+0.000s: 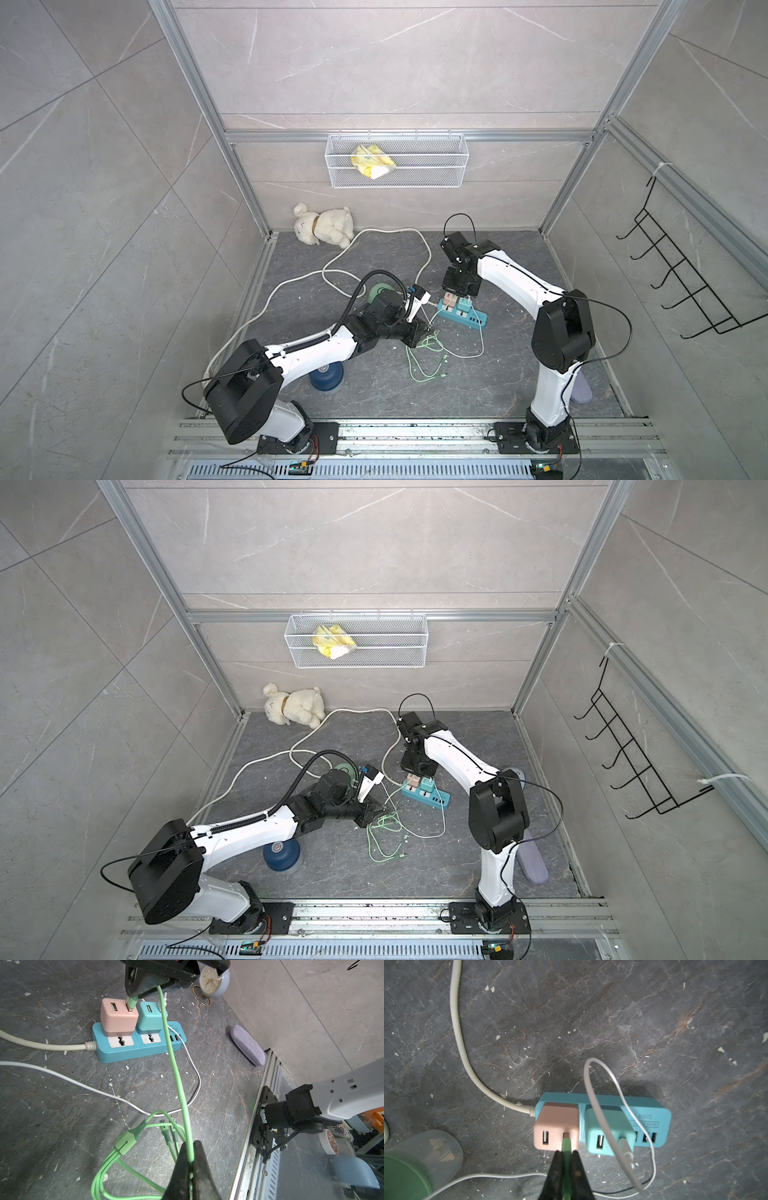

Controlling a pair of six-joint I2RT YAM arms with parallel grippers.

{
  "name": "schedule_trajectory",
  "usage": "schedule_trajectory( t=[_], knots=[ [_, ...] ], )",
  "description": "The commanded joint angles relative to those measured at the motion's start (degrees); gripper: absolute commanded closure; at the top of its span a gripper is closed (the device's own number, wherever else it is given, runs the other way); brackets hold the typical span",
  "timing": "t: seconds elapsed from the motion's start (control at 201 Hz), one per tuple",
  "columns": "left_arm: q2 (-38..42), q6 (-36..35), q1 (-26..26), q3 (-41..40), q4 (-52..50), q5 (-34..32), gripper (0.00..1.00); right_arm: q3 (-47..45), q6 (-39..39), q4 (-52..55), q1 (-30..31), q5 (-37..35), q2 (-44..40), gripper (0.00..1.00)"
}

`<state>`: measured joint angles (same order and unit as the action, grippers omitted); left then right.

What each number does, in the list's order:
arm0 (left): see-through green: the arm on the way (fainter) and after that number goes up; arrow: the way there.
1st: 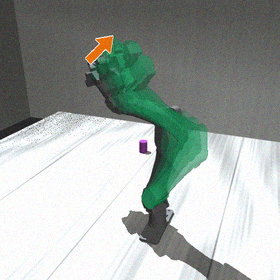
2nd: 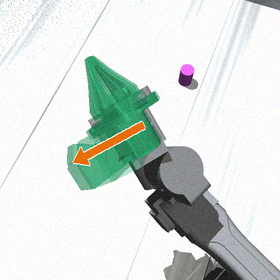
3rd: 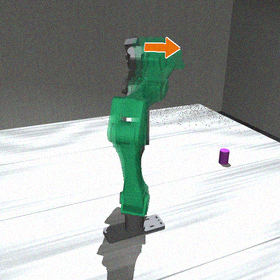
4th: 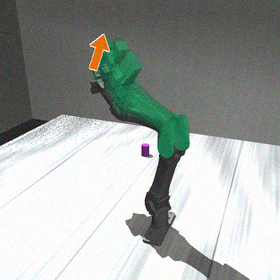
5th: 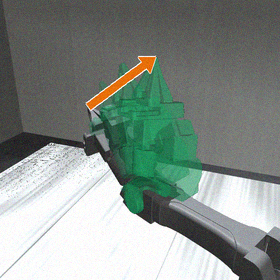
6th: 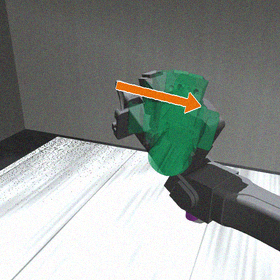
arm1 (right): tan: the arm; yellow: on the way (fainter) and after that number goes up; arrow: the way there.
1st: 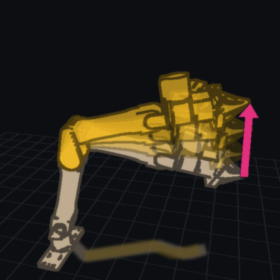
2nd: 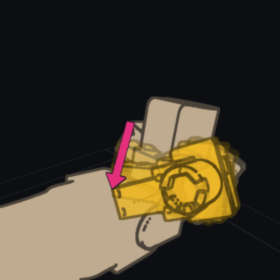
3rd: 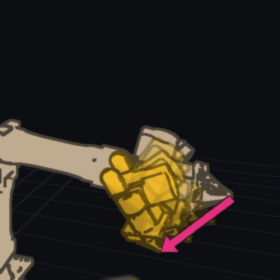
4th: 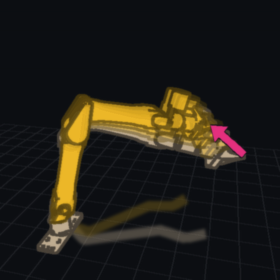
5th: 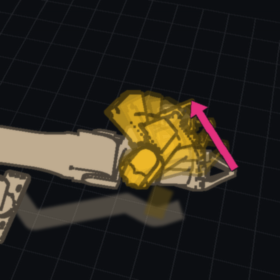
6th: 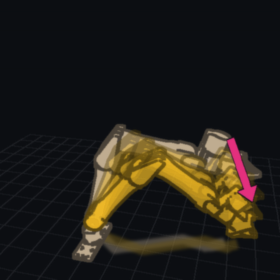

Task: Charge the cordless meat grinders
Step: Insert the charging cable into the plug.

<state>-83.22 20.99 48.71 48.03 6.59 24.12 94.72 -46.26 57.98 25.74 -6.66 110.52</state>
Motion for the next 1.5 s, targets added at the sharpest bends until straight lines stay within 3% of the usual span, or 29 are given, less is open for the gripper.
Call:
schedule_trajectory(
  t=[0.0, 0.821, 1.021, 1.27, 1.494],
  knots=[
    [0.0, -0.5, -0.1, 2.4, -0.3, 0.8, 1.00, -1.6, 0.4, 1.1, -0.5, -2.6, 4.3, 1.00],
    [-0.5, -0.7, -0.1, 2.8, -1.1, 0.9, 1.00, -0.8, 1.1, 1.3, 0.9, -3.7, 7.9, 1.00],
    [-0.9, -0.6, -0.1, 3.2, -1.3, 0.8, 1.00, -0.8, 2.5, 0.6, 1.2, -6.6, 3.5, 0.77],
    [-1.2, -0.7, -0.1, 3.6, -2.1, 0.2, 1.00, -0.7, 3.2, -1.0, 1.2, -5.5, 0.3, 0.60],
    [-2.3, -0.8, -0.1, 4.1, -2.5, 0.3, 1.00, 0.8, 4.9, -2.9, 1.2, -3.8, -2.7, 0.52]
  ],
)
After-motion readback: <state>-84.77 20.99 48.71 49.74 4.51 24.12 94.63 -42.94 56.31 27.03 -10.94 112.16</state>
